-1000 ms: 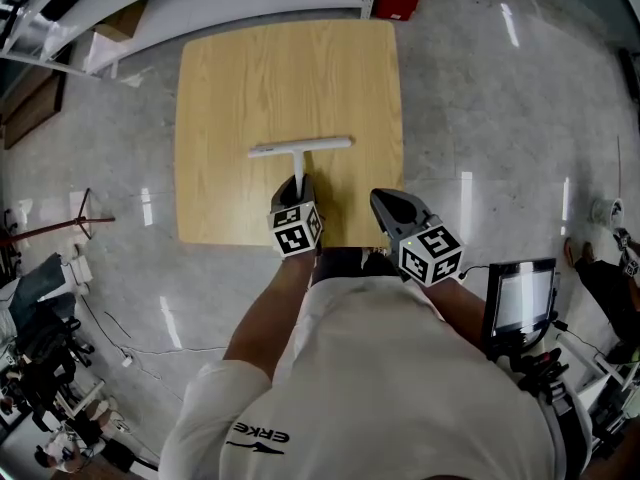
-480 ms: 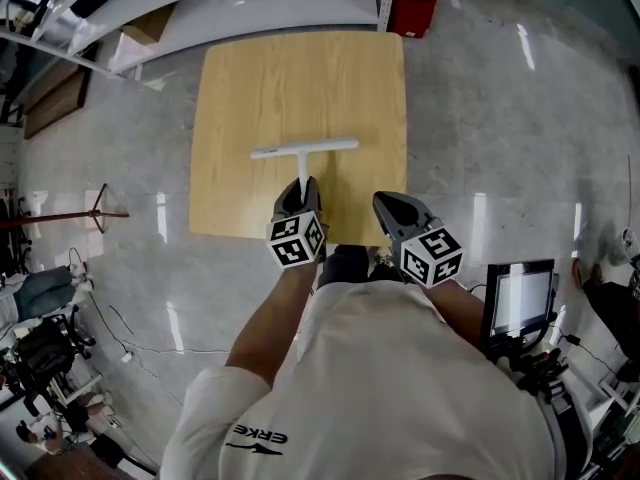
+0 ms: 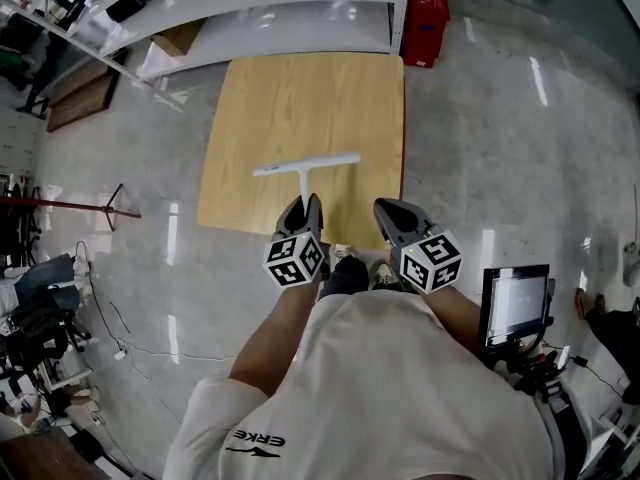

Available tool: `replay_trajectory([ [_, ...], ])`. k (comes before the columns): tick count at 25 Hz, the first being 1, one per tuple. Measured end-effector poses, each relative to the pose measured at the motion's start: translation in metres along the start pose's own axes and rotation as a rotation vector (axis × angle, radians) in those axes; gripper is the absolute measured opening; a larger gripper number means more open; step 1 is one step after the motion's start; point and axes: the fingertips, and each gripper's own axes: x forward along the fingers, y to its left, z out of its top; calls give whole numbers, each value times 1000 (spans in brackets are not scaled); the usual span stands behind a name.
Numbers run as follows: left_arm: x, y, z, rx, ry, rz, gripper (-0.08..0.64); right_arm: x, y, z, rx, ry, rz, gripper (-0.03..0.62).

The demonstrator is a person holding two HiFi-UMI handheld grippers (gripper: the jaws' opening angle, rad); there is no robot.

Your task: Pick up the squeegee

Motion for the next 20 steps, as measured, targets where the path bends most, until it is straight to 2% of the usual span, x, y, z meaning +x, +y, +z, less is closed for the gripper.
replay_trajectory([
  [8,-43,-10,-14,-37,-77,21,81,-15,14,-11,-36,-28,61,5],
  [20,-73,-23,-5,-32,-139,-25,81,-14,27,5,-81,-68,76,5],
])
